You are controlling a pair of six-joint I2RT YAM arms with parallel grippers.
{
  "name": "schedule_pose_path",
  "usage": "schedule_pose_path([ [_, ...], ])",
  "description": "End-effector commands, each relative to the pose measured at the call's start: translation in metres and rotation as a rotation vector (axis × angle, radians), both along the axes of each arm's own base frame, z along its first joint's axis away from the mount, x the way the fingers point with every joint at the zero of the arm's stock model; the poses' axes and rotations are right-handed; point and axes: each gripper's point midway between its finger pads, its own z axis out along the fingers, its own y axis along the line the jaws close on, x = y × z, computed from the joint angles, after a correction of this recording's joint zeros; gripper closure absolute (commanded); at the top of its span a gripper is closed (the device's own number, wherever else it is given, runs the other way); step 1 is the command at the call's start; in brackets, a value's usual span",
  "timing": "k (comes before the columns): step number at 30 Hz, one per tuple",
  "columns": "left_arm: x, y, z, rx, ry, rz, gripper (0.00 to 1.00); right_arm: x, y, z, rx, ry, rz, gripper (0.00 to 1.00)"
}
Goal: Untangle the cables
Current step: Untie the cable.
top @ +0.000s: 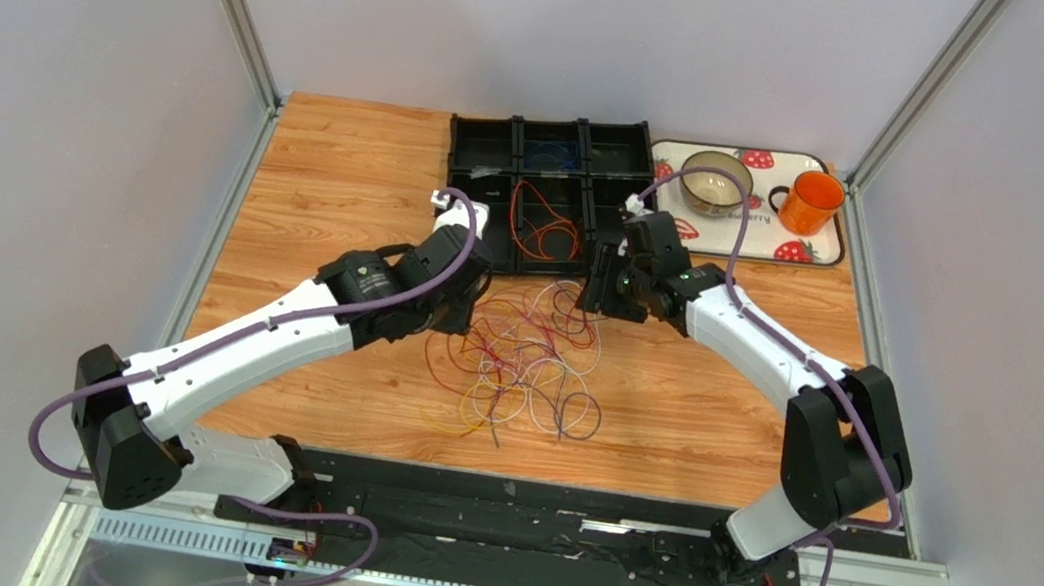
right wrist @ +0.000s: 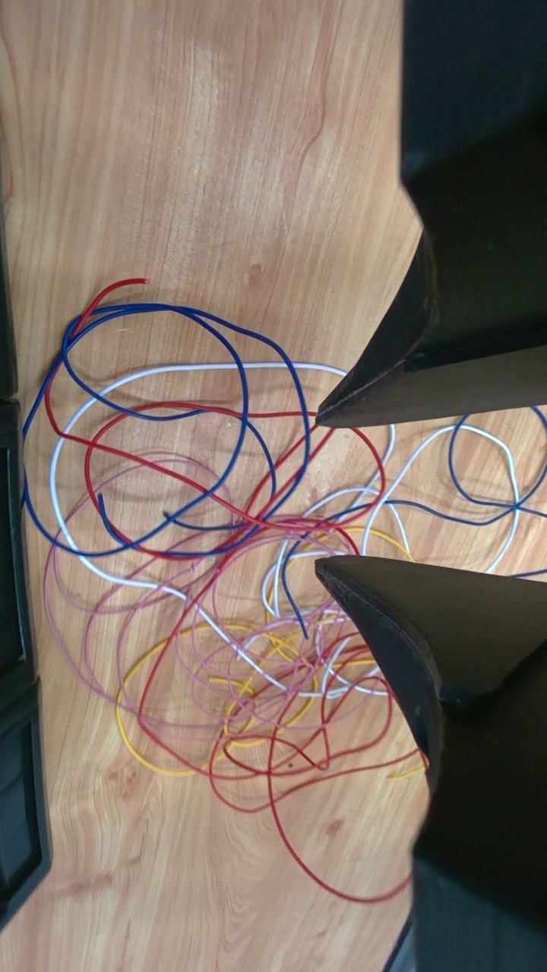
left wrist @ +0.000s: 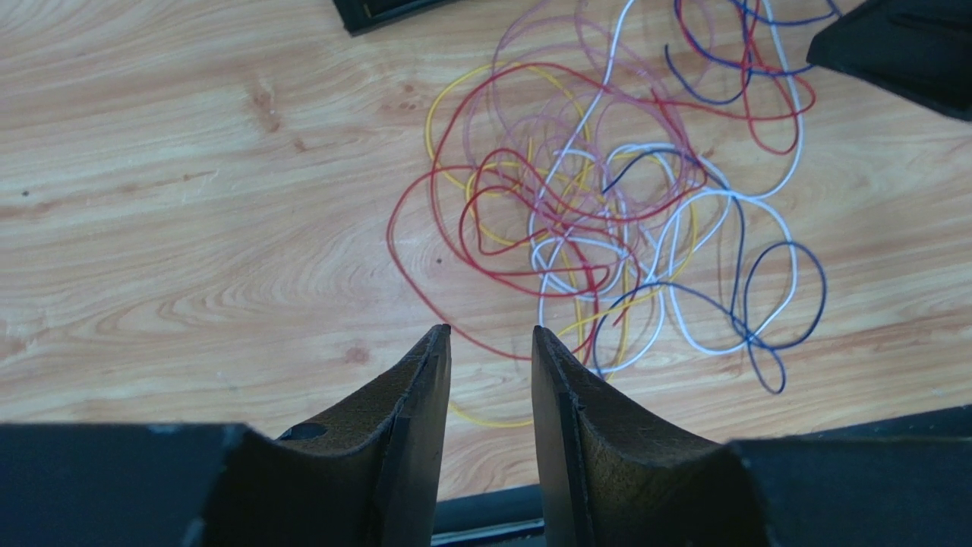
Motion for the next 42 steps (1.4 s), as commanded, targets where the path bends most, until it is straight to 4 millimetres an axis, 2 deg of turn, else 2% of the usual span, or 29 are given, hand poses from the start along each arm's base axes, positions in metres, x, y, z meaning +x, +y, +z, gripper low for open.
schedule_pose_path([
  [1,-0.013,0.029,0.019,0.045,-0.041,0.038,0.59,0.013,0.008,-0.006,0.006,-0.019,-0.003,0.52],
  [5,-0.032,0.069,0.02,0.157,-0.022,0.075,0.59,0.012,0.007,-0.022,-0.018,0.015,0.001,0.55],
  [9,-0.045,0.092,0.033,0.173,-0.046,0.085,0.59,0.009,0.008,-0.032,-0.037,0.032,0.006,0.57],
  [13,-0.051,0.106,0.029,0.205,-0.082,0.049,0.58,0.007,0.006,-0.038,-0.058,0.041,0.008,0.59],
  [15,-0.052,0.106,0.023,0.195,-0.091,0.038,0.57,0.005,0.007,-0.041,-0.062,0.048,0.011,0.6],
  [19,-0.052,0.096,0.027,0.151,-0.104,-0.003,0.57,0.003,0.005,-0.036,-0.078,0.033,0.015,0.6],
  [25,-0.053,0.095,0.025,0.15,-0.091,-0.011,0.57,-0.004,-0.004,-0.034,-0.121,0.048,0.012,0.58],
  [26,-0.053,0.095,0.025,0.149,-0.092,-0.011,0.57,-0.005,-0.006,-0.026,-0.105,0.033,-0.005,0.57],
  [28,-0.054,0.095,0.025,0.138,-0.095,-0.009,0.57,-0.002,-0.023,-0.02,-0.137,-0.005,-0.081,0.51],
  [30,-0.055,0.095,0.027,0.128,-0.102,-0.014,0.57,0.002,-0.027,-0.005,-0.098,-0.037,-0.144,0.45],
  [32,-0.054,0.094,0.028,0.123,-0.106,-0.017,0.57,0.007,-0.033,-0.002,-0.083,-0.041,-0.188,0.43],
  [35,-0.055,0.094,0.027,0.127,-0.104,-0.017,0.57,0.012,-0.033,-0.006,-0.063,-0.016,-0.228,0.39],
  [39,-0.055,0.095,0.028,0.121,-0.107,-0.016,0.57,0.02,-0.023,-0.014,-0.013,0.01,-0.248,0.39],
  [40,-0.056,0.095,0.027,0.123,-0.105,-0.016,0.57,0.02,-0.018,-0.021,-0.002,0.037,-0.247,0.39],
  [42,-0.056,0.096,0.028,0.117,-0.11,-0.016,0.57,0.026,-0.014,-0.022,0.012,0.045,-0.249,0.39],
])
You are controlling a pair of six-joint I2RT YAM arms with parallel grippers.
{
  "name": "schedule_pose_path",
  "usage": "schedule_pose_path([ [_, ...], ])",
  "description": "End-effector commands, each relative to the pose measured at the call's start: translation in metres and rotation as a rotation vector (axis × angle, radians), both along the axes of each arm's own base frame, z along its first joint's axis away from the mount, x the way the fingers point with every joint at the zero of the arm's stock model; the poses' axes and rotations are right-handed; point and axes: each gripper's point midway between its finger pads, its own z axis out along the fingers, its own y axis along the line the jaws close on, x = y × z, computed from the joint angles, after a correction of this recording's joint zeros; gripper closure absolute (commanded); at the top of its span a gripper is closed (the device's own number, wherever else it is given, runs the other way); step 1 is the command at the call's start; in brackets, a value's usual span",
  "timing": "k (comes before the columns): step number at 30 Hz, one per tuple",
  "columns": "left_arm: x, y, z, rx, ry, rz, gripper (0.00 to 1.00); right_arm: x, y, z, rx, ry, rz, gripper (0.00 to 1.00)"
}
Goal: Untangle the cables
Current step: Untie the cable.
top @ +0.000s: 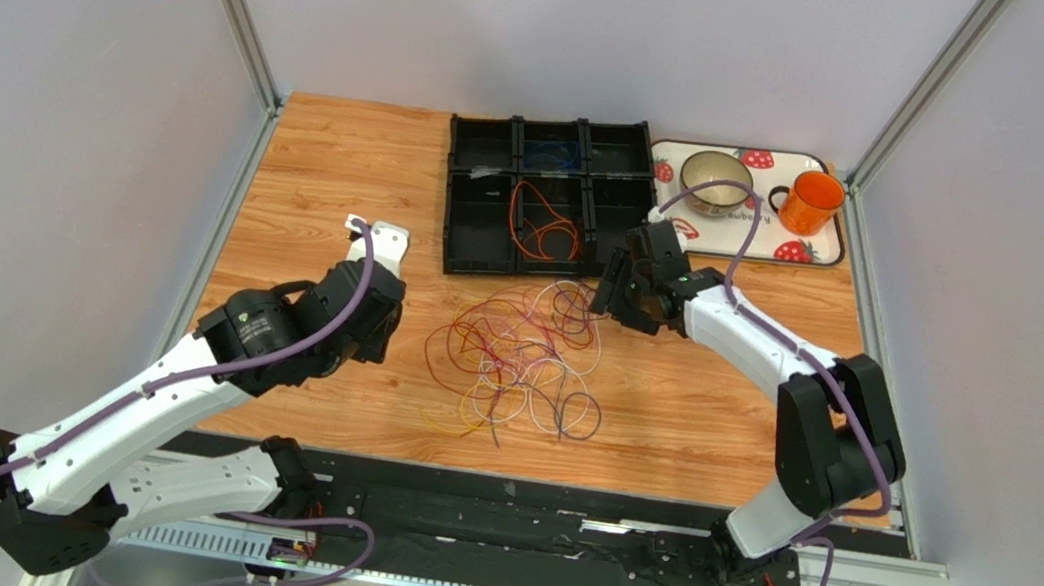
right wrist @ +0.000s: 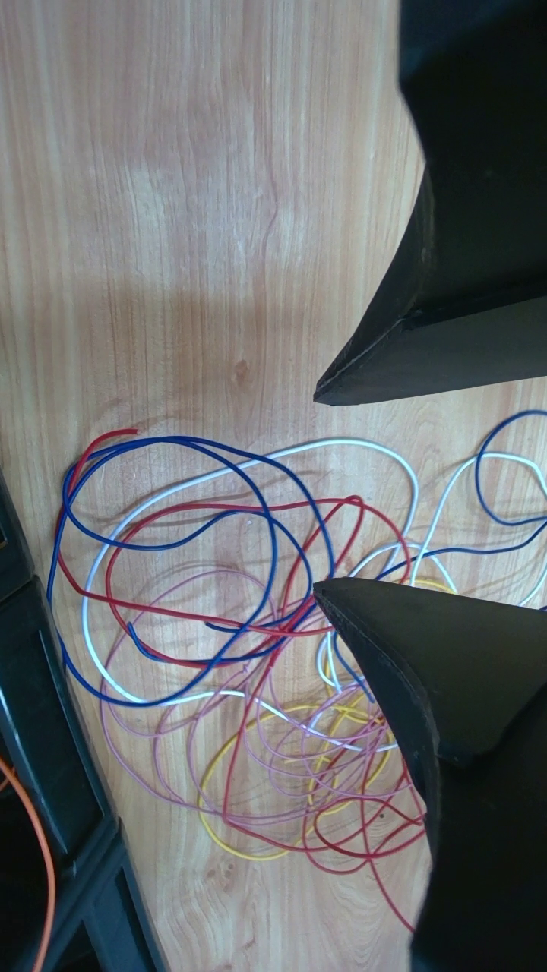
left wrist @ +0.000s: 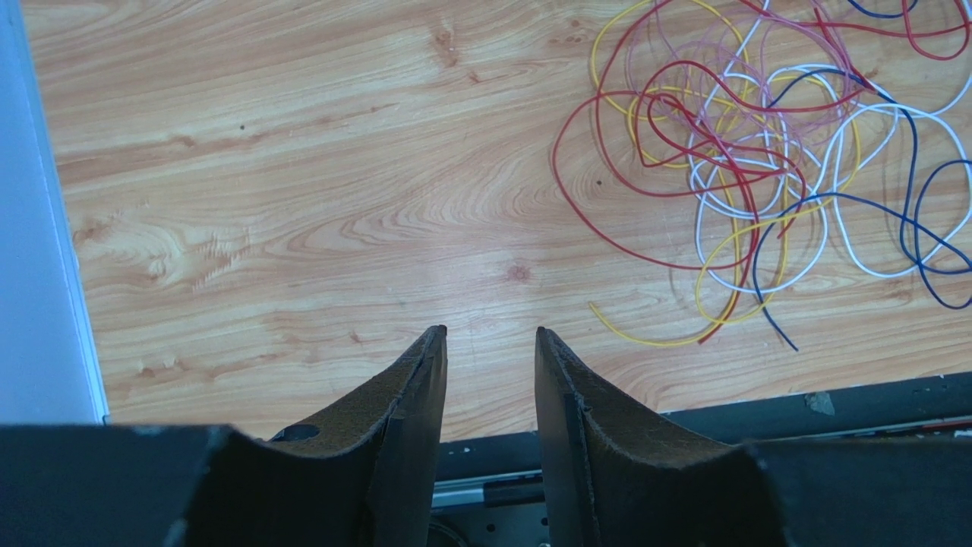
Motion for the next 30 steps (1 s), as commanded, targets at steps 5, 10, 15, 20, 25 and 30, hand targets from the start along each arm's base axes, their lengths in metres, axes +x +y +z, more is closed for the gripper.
schedule_pose_path([
  [5,0.0,0.0,0.006,-0.026,-0.034,-0.011,0.57,0.022,0.023,-0.008,0.092,0.017,-0.037,0.42],
  [10,0.0,0.0,0.006,-0.03,-0.034,-0.013,0.57,0.021,0.022,-0.012,0.09,0.023,-0.038,0.52],
  [15,0.0,-0.001,0.005,-0.025,-0.029,-0.015,0.57,0.025,0.019,-0.005,0.087,-0.022,-0.056,0.75],
  [20,0.001,-0.001,0.004,-0.023,-0.026,-0.014,0.57,0.03,0.021,0.005,0.092,-0.047,-0.05,1.0],
  [25,0.0,-0.001,0.004,-0.024,-0.027,-0.014,0.57,0.032,0.023,0.04,0.08,-0.111,-0.032,1.0],
  [30,0.001,-0.001,0.004,-0.02,-0.024,-0.015,0.57,0.014,0.046,0.127,0.124,-0.234,0.128,1.0],
])
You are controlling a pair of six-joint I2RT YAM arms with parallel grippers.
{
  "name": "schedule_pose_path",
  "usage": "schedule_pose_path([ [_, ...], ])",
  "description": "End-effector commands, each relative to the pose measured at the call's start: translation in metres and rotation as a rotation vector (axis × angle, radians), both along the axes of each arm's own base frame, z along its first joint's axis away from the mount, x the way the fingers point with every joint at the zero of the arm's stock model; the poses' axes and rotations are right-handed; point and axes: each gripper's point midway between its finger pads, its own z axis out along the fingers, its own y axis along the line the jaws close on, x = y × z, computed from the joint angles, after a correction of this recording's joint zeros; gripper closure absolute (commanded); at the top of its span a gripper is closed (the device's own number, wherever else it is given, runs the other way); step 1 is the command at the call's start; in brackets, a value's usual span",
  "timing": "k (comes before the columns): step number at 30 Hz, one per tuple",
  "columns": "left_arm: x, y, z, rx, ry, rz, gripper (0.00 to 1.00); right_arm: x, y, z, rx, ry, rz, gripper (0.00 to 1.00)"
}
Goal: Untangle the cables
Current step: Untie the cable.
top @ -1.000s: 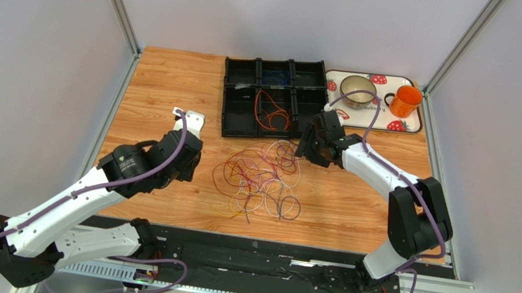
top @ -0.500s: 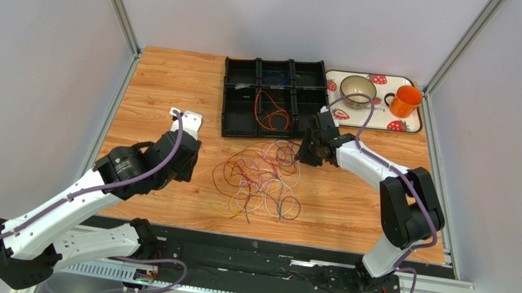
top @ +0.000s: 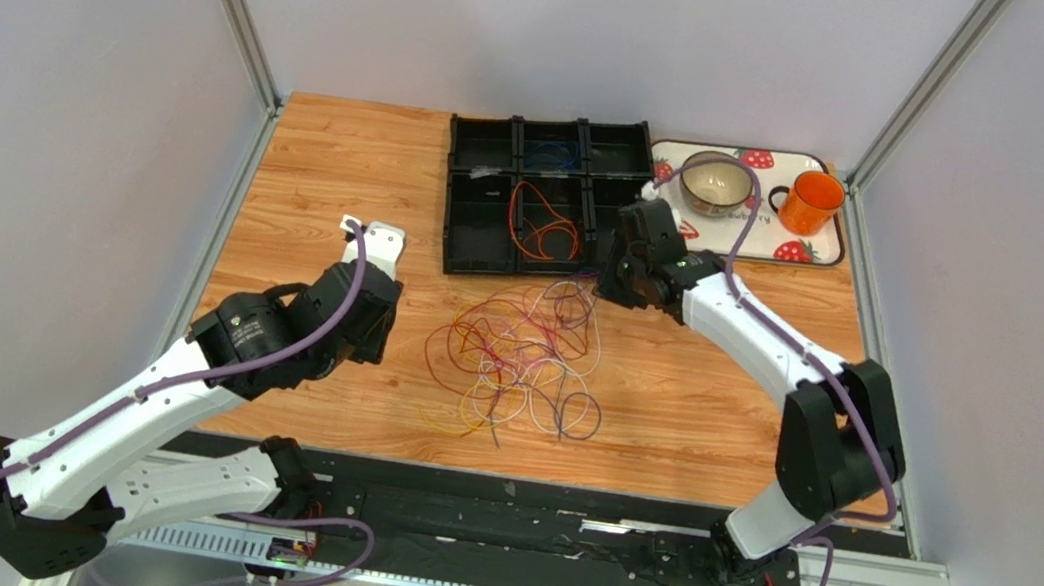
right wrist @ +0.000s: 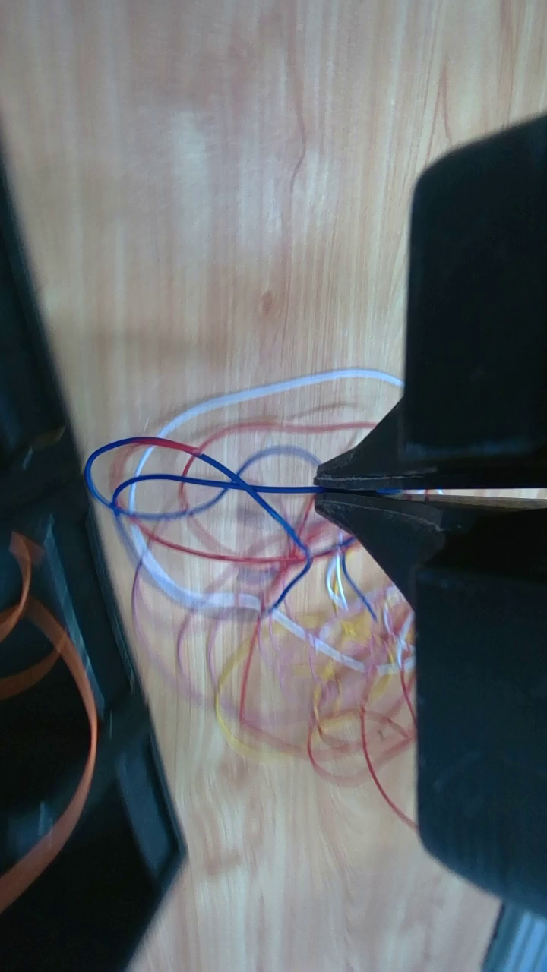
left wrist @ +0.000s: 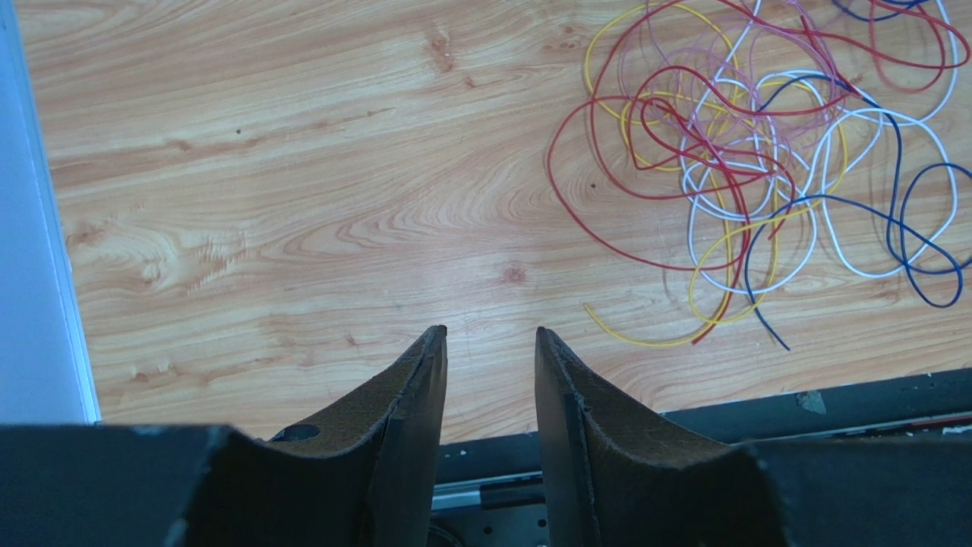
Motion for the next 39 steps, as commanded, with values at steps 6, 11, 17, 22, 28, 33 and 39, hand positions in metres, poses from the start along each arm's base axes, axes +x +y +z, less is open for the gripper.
schedule_pose_path([
  [6,0.003,-0.003,0.001,0.0,-0.012,-0.009,0.57,-0.049,0.051,0.195,0.16,-0.35,0.468,1.0],
  [11,0.005,-0.008,0.008,-0.032,-0.029,-0.011,0.56,-0.053,0.042,0.2,0.135,-0.499,0.442,1.0],
  [17,0.0,-0.017,0.015,-0.111,-0.021,-0.035,0.56,-0.068,0.038,0.248,0.198,-0.631,0.476,1.0],
  [22,-0.004,0.015,0.03,-0.033,-0.074,0.023,0.56,-0.072,0.028,0.313,0.219,-0.816,0.456,1.0],
  [28,-0.009,0.022,0.026,-0.057,-0.112,0.01,0.52,-0.081,0.017,0.414,0.312,-1.128,0.405,1.0],
  [33,-0.01,0.023,0.028,-0.072,-0.12,0.02,0.52,-0.068,0.02,0.454,0.316,-1.255,0.368,1.0],
  [39,-0.011,0.024,0.028,-0.09,-0.134,0.019,0.51,-0.068,0.017,0.493,0.332,-1.362,0.343,1.0],
])
